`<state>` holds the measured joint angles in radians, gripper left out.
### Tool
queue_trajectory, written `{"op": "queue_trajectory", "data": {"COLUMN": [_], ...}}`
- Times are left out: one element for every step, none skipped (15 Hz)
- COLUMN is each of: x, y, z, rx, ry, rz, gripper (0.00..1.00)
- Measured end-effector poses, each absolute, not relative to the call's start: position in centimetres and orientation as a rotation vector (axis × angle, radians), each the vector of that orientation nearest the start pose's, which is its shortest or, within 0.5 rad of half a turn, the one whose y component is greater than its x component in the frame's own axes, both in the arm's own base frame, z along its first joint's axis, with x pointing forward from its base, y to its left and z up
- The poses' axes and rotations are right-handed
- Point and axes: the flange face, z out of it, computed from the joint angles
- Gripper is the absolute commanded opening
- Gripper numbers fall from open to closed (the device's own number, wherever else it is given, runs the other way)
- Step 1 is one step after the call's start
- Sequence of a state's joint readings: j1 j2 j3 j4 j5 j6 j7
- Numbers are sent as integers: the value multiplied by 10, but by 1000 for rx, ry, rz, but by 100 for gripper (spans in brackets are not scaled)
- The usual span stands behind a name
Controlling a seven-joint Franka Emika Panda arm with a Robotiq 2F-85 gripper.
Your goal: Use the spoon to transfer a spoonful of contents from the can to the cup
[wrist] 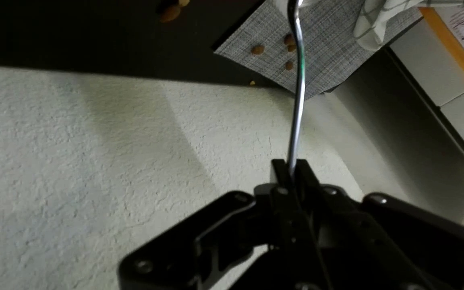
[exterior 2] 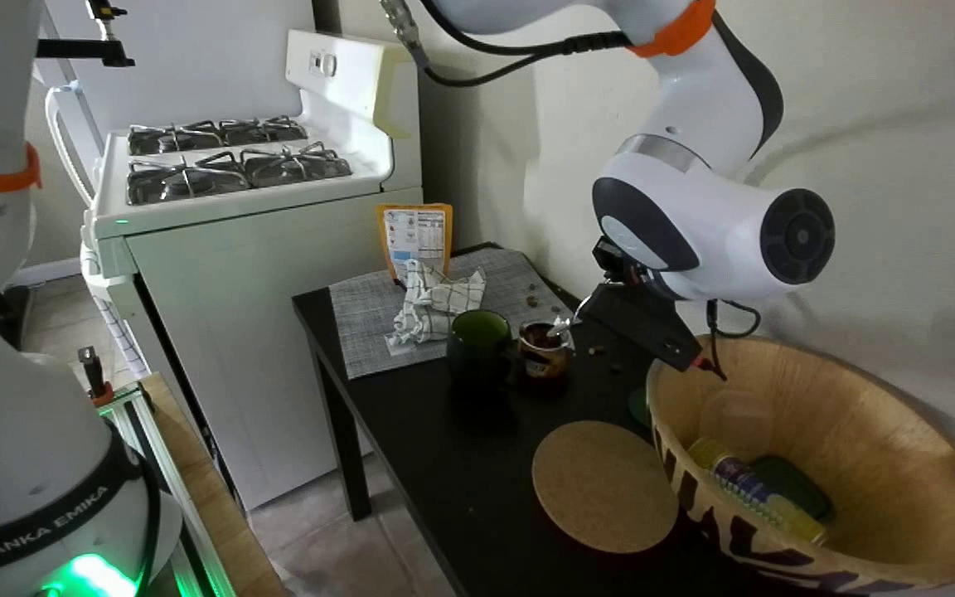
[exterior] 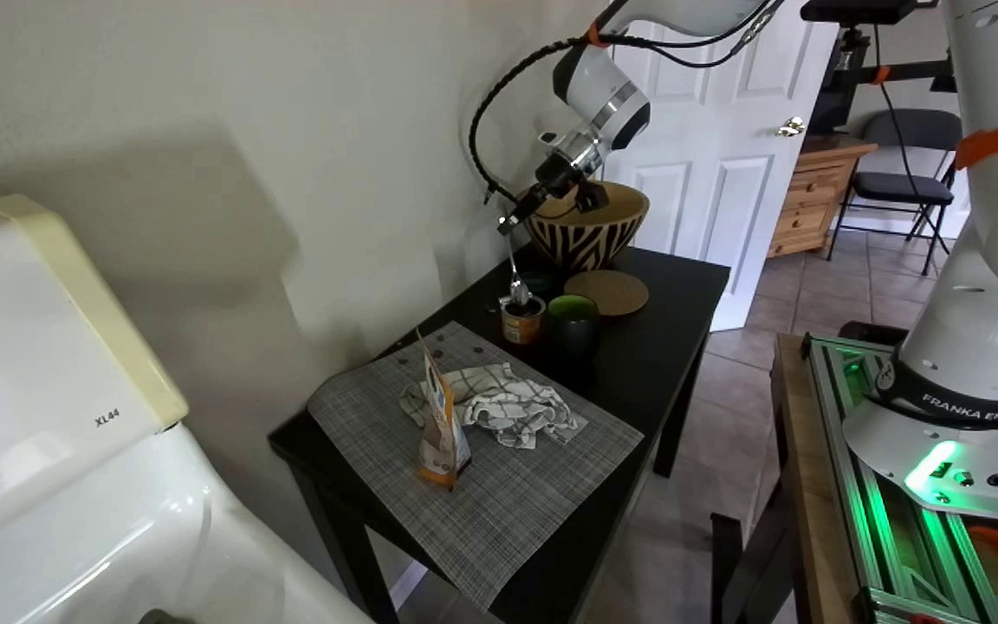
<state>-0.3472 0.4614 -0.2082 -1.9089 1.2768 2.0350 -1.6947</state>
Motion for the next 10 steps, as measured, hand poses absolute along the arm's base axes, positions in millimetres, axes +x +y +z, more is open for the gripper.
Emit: {"op": "queue_trajectory", "data": {"x": [555,555,556,556,556,556,556,554,550,544], "y": [-272,-272,-273,-273,-273,-273,-274,-273,-270,-267], "z": [265,267,266,264,263,263,264,265,266,267], "rx": [-2327,-2327,-2328,-2329,-2329,-2333,-2341,-2351,-2359,-2362], "ry": [-399,-402,-401,-400,-398,-391,-366,-329,-276,-220], "rz": [-934,-938,-937,-934,-931,-938,-962,-1000,-1045,-1092], "gripper": [7,7,2,2,2,2,2,2,2,2]}}
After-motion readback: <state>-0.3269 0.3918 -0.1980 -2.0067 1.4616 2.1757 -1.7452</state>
